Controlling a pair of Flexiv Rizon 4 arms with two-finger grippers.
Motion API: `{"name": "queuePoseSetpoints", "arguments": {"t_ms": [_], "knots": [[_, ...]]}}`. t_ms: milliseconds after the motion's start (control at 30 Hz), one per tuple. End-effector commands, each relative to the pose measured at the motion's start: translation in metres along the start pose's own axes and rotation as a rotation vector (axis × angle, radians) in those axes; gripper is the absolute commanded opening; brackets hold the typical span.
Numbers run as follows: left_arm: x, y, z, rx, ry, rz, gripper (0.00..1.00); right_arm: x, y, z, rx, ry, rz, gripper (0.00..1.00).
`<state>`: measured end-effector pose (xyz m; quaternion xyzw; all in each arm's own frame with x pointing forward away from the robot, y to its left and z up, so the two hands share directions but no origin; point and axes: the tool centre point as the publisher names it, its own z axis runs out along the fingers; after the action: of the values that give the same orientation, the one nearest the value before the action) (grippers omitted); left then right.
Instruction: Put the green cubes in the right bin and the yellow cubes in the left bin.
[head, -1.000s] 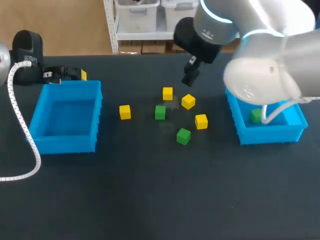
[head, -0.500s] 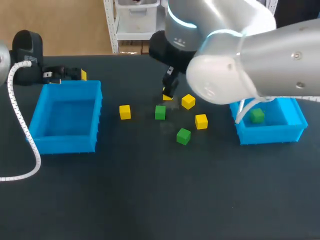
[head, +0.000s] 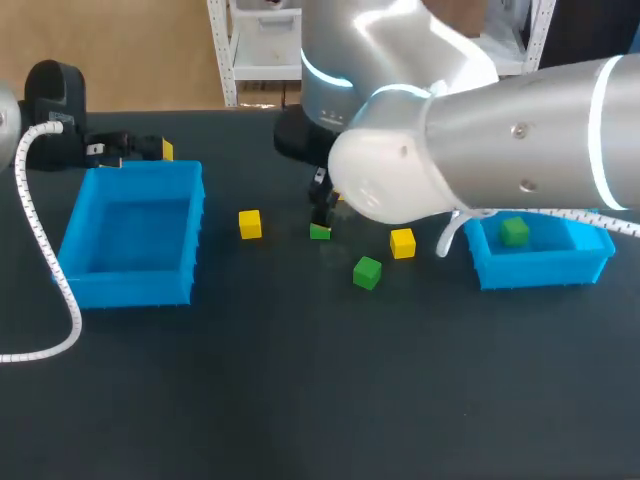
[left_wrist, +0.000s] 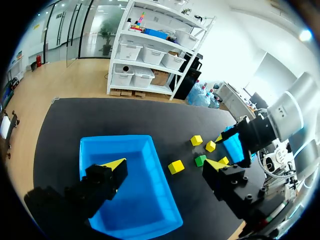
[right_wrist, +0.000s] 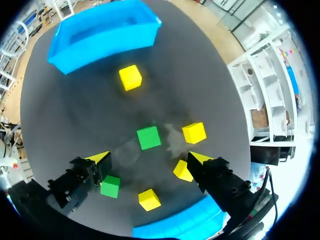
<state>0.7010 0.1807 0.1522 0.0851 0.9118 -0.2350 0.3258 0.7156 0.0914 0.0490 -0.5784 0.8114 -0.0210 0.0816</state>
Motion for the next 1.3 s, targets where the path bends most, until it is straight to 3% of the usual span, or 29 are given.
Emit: {"name": "queuePoseSetpoints", "arguments": {"t_ms": [33, 333, 1100, 1167, 1200, 1300], "knots": [[0.001, 0.002, 0.000, 0.009, -0.005, 0.002, 1.00, -0.006, -0.002, 0.013, -0.014, 0.026, -0.025, 1.00], [0.001, 0.002, 0.000, 0.009, -0.005, 0.002, 1.00, -0.018, -0.002, 0.028, -0.025, 0.068, -0.109, 1.00], [0.001, 0.002, 0.000, 0.009, -0.005, 0.002, 1.00, -0.008, 0.006, 0.062, -0.069, 0.072, -0.074, 0.99], [0.001, 0.002, 0.000, 0.009, -0.005, 0.002, 1.00, -0.007, 0.007, 0.063, -0.068, 0.073, -0.072, 0.41], [0.001, 0.002, 0.000, 0.009, -0.005, 0.002, 1.00, -0.006, 0.008, 0.064, -0.064, 0.076, -0.073, 0.27], [0.001, 0.002, 0.000, 0.009, -0.005, 0.002, 1.00, -0.005, 0.009, 0.065, -0.061, 0.078, -0.071, 0.00]]}}
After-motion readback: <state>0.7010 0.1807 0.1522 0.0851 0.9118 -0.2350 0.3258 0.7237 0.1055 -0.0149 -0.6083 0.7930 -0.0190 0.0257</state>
